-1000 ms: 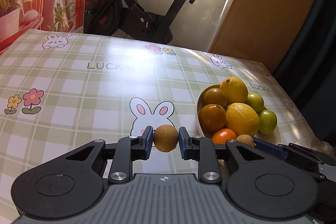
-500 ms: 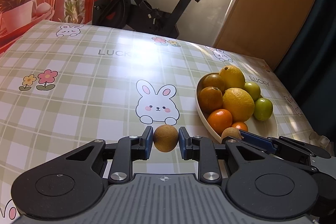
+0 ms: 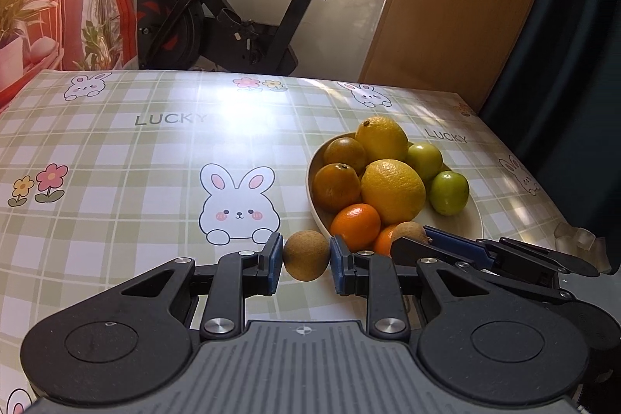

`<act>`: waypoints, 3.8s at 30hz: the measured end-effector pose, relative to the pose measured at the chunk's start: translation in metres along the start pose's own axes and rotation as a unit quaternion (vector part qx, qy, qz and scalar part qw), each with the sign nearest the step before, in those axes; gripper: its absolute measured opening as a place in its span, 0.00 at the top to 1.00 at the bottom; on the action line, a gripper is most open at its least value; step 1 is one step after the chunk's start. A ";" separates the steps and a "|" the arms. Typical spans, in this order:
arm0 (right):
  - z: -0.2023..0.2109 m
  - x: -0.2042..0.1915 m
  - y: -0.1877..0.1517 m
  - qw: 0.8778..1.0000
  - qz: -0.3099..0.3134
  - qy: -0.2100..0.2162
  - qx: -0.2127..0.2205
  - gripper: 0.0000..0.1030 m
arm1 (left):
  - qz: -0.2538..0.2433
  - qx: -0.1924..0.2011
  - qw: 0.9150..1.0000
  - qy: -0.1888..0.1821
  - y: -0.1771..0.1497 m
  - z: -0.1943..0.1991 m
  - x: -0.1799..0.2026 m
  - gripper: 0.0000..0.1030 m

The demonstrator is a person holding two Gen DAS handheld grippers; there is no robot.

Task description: Organize fruits

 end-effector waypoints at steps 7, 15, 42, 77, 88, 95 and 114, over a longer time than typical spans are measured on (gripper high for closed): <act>0.016 0.028 -0.001 0.999 -0.027 -0.028 0.023 0.74 | -0.036 -0.011 0.999 -0.033 0.007 -0.012 0.031 0.73; 0.029 0.063 -0.002 0.996 -0.035 -0.069 0.039 0.74 | -0.056 -0.030 0.996 -0.066 0.010 -0.031 0.062 0.73; 0.009 0.098 -0.009 0.997 -0.002 -0.076 0.021 0.74 | -0.072 -0.070 0.991 -0.087 0.014 -0.076 0.085 0.73; 0.009 0.102 -0.010 0.998 -0.009 -0.064 0.022 0.72 | -0.047 -0.062 0.991 -0.111 0.007 -0.058 0.077 0.45; 0.022 0.092 -0.014 0.998 -0.022 -0.064 0.017 0.69 | -0.039 -0.003 0.996 -0.075 0.019 -0.009 0.055 0.24; 0.041 0.075 0.005 0.995 -0.052 -0.082 0.028 0.38 | -0.054 0.033 0.998 -0.018 0.024 0.034 0.044 0.15; 0.087 0.004 0.061 0.989 -0.031 -0.143 -0.032 0.00 | 0.005 0.108 0.993 0.054 0.027 0.117 -0.002 0.03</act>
Point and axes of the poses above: each gripper's, at about its wrist camera, not at the fingertips, and z roughly against the way its jaws point, x to its right, y to its top, the point moved 1 cm from there along -z, roughly the way its jaws point, and after that the axes turned 1 degree about -y, right-handed, at the moved point
